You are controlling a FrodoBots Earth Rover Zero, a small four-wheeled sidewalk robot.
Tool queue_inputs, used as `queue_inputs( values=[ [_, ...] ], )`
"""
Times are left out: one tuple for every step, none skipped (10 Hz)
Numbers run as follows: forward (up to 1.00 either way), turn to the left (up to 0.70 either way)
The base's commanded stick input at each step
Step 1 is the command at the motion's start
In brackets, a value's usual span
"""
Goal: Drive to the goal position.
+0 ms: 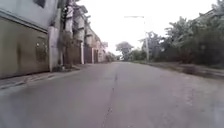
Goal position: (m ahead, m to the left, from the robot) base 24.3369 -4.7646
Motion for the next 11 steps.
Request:
queue_inputs(
  values=[
    [1.0,0.08],
    [1.0,0.08],
    [1.0,0.08],
    [1.0,0.08],
    [1.0,0.08],
    [1.0,0.08],
    [1.0,0.08],
    [1.0,0.08],
    [1.0,0.08],
    [1.0,0.08],
    [1.0,0.08]
  ],
)
